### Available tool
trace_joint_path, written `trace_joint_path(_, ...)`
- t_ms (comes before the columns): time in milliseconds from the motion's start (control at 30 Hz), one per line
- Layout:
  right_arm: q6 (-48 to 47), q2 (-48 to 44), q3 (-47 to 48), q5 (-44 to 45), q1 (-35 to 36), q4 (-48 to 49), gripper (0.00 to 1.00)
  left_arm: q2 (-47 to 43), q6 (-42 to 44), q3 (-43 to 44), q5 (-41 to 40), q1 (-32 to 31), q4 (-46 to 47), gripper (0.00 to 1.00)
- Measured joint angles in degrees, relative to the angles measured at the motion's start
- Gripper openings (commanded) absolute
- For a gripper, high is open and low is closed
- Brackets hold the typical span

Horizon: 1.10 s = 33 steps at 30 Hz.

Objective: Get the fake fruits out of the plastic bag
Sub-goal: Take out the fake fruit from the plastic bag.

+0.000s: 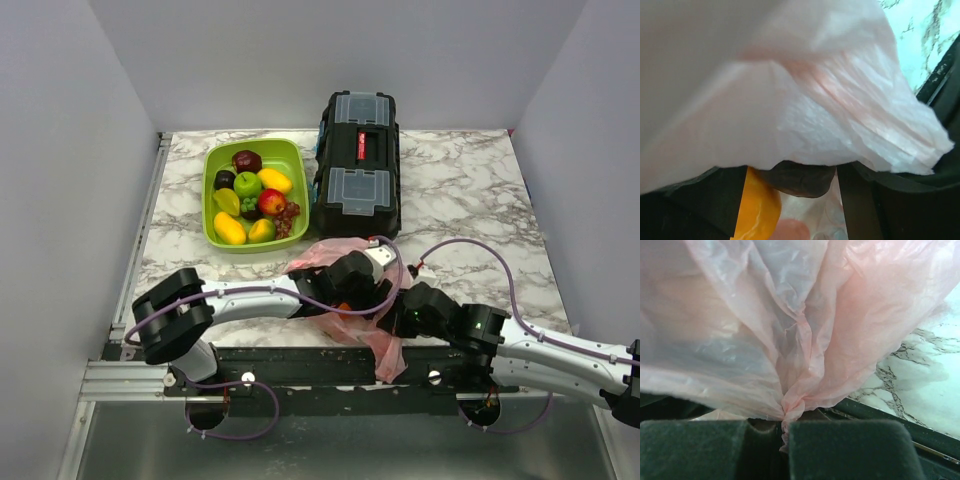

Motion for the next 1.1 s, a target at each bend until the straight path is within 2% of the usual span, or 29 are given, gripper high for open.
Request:
trace_joint_path(300,0.5,-0.3,0.0,2.1,0.0,-0.1,0.01,-9.4,0.3,-0.6,-0.2,0.0,-4.0,0.42)
trace_joint_path(467,1.4,-3.5,0.0,4.4,0.0,-1.3,0.01,-16.1,1.6,-2.0,0.5,-0.1,-5.6,0.42)
trace_joint_path(800,3.6,-11.8,-0.7,7.8,0.0,-2.7,0.01,-27.8,7.4,-5.6,11.3,-0.1,-7.1,0.37)
trace_joint_path(867,3.8,-11.8,-0.7,8.0,0.0,-2.8,0.01,-28.7,8.5,-5.6,14.0,0.0,-7.1,0.37)
trace_joint_path(967,3.6,-11.3,-0.7,8.0,0.0,-2.8,0.01,-27.9,9.2,-5.5,17.2,0.2,-7.2,0.31)
trace_joint_path(1100,2.4,-8.2,-0.2,8.3,0.0,-2.4,0.01,-21.7,9.1,-3.7,21.2,0.3,-8.0,0.27)
